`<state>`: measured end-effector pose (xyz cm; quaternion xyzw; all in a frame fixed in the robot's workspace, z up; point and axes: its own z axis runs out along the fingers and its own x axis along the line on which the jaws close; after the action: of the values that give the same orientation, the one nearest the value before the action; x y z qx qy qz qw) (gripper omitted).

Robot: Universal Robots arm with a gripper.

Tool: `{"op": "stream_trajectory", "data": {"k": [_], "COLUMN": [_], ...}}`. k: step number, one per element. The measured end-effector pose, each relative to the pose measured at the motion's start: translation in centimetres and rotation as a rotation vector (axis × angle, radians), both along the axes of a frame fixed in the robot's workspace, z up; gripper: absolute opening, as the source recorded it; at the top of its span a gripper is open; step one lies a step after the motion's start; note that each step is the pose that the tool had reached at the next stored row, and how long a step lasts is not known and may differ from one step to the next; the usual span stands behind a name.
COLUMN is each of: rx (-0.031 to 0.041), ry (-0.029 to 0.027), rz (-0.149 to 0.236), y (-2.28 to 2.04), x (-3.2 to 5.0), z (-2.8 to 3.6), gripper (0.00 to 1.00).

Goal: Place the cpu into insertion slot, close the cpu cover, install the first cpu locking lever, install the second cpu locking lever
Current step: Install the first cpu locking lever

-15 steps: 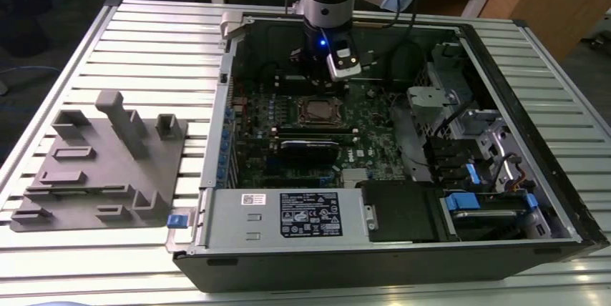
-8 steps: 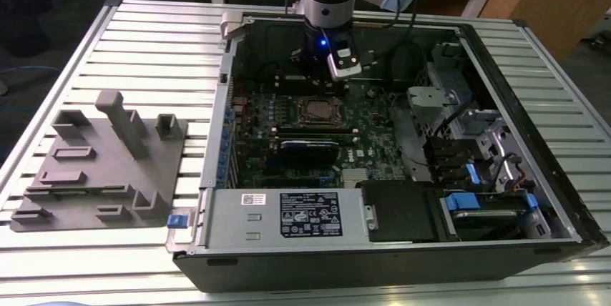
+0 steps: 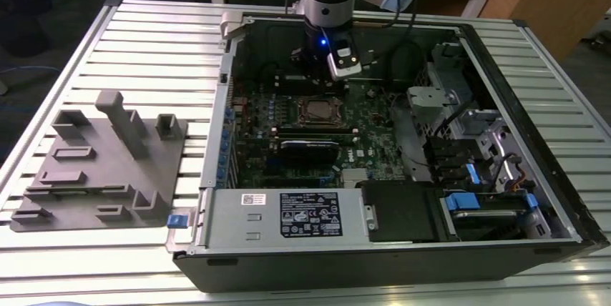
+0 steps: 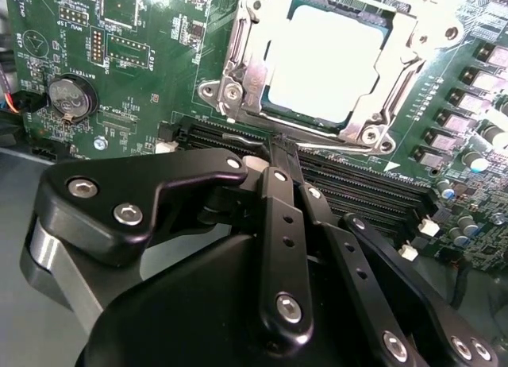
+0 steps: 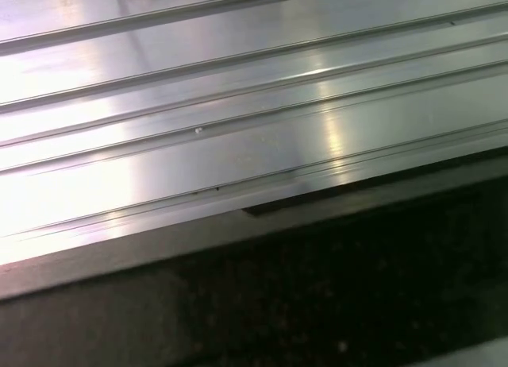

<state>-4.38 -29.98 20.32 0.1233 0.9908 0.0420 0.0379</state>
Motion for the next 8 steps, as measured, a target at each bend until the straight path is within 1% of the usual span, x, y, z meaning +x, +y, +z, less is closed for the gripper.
{"op": "stream_trajectory", "data": {"k": [2,8], "rx": [0.0000,-0.0002], "ry": [0.0000,0.0001], "rz": [0.000,0.000], "y": [0.29,0.29], "x": [0.00,0.00], "z": [0.00,-0.08], "gripper": [0.11,0.11]}}
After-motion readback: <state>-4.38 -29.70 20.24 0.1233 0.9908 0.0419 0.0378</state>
